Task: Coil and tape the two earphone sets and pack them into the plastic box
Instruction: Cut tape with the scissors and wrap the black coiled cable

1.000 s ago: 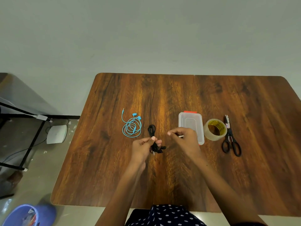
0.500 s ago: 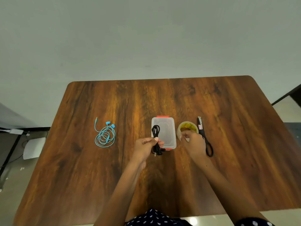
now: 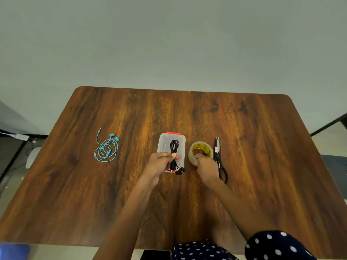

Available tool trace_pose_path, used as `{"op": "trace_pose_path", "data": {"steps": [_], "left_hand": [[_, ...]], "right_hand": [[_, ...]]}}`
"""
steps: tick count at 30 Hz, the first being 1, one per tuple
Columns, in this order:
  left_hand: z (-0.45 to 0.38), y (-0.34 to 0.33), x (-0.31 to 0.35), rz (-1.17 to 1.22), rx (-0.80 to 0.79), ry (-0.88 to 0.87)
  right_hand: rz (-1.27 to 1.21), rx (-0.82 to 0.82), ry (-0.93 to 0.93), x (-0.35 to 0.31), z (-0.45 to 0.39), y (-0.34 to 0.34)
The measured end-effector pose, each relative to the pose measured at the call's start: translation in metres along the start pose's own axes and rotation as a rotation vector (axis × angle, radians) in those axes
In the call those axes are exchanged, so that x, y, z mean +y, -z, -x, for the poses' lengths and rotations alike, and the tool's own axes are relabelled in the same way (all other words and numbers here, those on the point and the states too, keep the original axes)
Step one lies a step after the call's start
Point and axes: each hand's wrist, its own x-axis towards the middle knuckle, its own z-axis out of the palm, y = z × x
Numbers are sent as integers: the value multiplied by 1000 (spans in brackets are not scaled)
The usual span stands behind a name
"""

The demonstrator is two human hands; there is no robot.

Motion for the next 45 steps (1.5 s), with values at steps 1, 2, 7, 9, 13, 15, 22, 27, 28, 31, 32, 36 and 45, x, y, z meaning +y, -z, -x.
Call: {"op": "trace_pose_path", "data": {"steps": [1, 2, 7, 9, 13, 15, 22, 27, 28, 31, 32, 36, 45], "left_hand": [[-2, 2, 2, -14, -3, -3], [-3, 4, 4, -21, -10, -3], [-12, 15, 18, -42, -90, 40], [-16, 17, 22, -63, -144, 67], [-22, 18, 27, 7, -284, 151], [-23, 20, 26, 82, -347, 198], [-16, 19, 10, 206, -487, 269], [-12, 29, 6, 263, -451, 285], [-11, 30, 6, 266, -452, 292], [-7, 32, 1, 283, -467, 319], [-6, 31, -1, 282, -470, 325], [-3, 26, -10, 283, -477, 333], [1, 21, -9, 349, -454, 318]], "right_hand": [[-74, 21, -14, 4, 2, 1], [-173, 55, -28, 9, 6, 3], [-747, 130, -43, 33, 30, 28], [-933, 88, -20, 36, 39, 42], [-1169, 8, 1, 36, 49, 63], [-1268, 20, -22, 31, 51, 70], [-1513, 48, -159, 15, 54, 70], [-1605, 31, -287, 15, 60, 62], [-1636, 38, -325, 16, 60, 60], [-1753, 90, -416, 13, 59, 58], [-1777, 106, -444, 11, 60, 58], [-1746, 93, -437, 5, 62, 60], [-1665, 115, -384, -3, 63, 65]]}}
